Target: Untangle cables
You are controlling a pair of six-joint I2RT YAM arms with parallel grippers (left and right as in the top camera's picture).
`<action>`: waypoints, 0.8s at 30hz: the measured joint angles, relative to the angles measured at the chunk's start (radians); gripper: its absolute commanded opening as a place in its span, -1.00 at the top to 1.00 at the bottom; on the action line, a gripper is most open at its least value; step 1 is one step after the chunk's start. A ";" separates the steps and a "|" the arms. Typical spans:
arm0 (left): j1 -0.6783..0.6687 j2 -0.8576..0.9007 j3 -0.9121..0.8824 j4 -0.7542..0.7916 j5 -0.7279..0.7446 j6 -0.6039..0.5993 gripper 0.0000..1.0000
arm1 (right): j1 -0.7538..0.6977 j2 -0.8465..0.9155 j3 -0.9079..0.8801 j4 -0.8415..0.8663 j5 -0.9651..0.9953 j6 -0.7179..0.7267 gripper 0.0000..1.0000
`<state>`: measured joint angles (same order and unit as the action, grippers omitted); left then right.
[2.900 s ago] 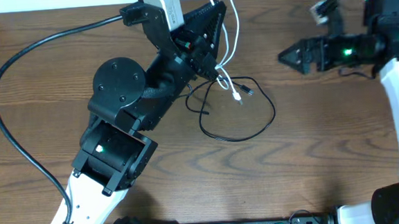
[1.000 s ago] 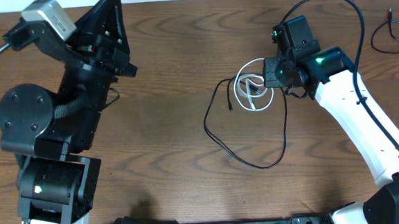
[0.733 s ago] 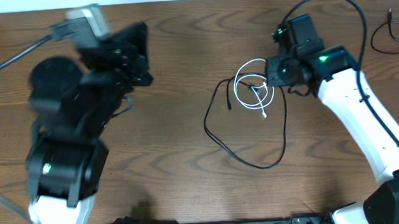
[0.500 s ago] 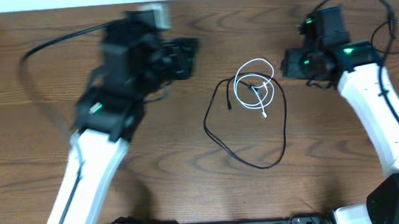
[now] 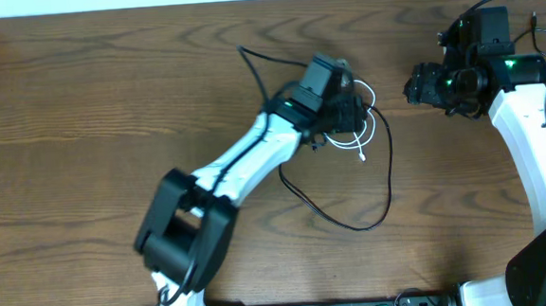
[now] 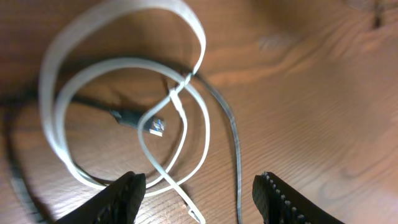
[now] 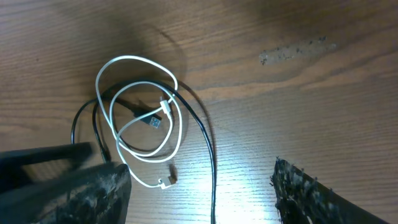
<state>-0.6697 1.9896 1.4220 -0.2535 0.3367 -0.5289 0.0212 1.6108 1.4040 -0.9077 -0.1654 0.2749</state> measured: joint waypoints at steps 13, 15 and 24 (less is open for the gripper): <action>-0.027 0.083 0.000 -0.044 -0.059 -0.010 0.85 | 0.001 0.000 0.000 -0.002 0.000 -0.006 -0.43; -0.026 0.037 0.000 -0.085 -0.091 0.012 0.85 | 0.003 0.000 0.000 -0.002 0.000 -0.007 -0.45; -0.025 -0.591 0.001 -0.095 -0.163 0.165 0.85 | 0.014 0.000 0.000 0.006 -0.066 -0.009 -0.50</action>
<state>-0.6945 1.3991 1.4231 -0.3489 0.1741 -0.3637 0.0353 1.6112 1.4040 -0.9012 -0.2310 0.2657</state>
